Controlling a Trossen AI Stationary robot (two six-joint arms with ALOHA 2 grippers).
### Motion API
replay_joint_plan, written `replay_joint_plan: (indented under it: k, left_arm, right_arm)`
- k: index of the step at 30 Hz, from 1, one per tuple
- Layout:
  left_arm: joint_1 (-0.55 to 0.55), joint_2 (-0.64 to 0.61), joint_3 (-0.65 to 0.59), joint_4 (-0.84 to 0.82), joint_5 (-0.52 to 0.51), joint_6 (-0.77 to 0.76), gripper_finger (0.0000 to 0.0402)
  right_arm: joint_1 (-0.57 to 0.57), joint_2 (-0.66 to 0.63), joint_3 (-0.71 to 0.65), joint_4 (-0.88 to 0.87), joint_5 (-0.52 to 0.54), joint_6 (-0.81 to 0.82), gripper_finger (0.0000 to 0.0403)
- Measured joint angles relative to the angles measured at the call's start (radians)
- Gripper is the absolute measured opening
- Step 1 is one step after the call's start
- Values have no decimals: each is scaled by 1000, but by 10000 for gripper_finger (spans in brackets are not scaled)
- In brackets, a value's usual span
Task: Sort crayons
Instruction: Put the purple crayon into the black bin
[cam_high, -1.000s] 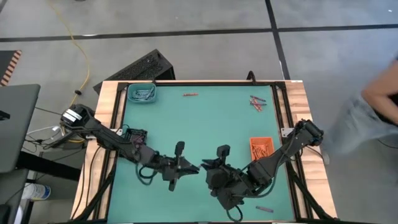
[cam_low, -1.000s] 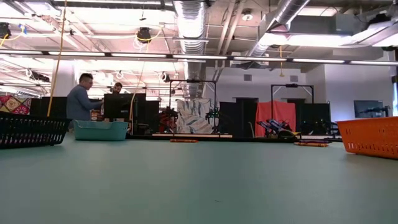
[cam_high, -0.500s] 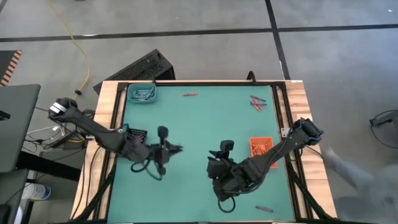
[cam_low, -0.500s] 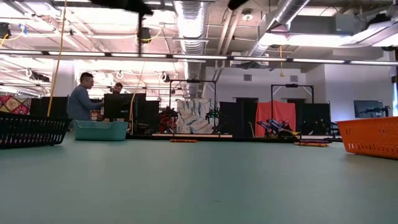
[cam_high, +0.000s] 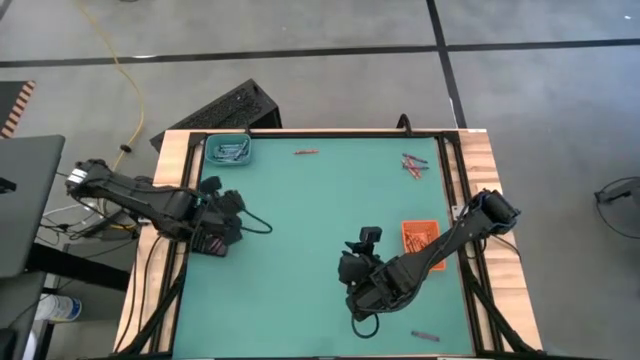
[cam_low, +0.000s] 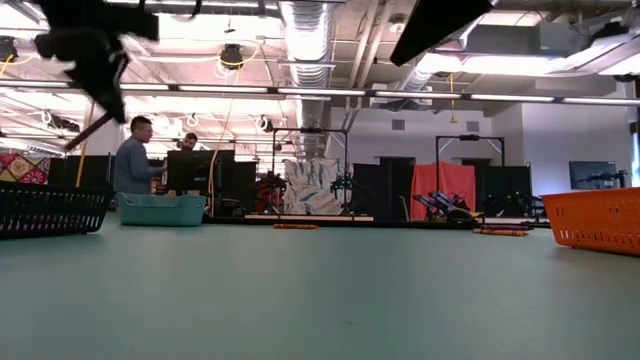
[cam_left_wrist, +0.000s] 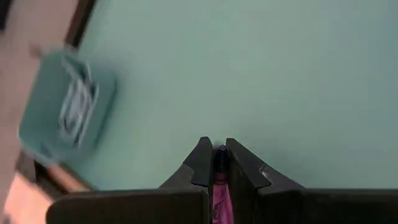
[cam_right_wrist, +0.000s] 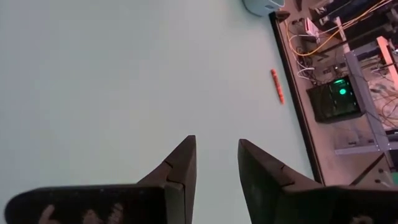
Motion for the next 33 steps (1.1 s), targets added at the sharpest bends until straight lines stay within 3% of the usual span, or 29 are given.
replay_joint_plan:
  k: [11,16,22,28,33]
  left_arm:
    - [126,0,-165,-23,239,-187,20]
    - [137,0,-234,-4,254,-200,23]
    - [137,0,-252,49,259,-190,31]
    - [137,0,-252,90,271,-180,85]
    - [137,0,-252,94,270,-157,140]
  right_arm:
    - [51,0,-16,-63,-2,97,119]
    - [99,0,-16,-175,-45,211,119]
    - [183,0,-17,-256,-203,316,119]
    - [286,0,-17,-261,-333,401,119]
    - [377,0,-43,-248,-350,529,119]
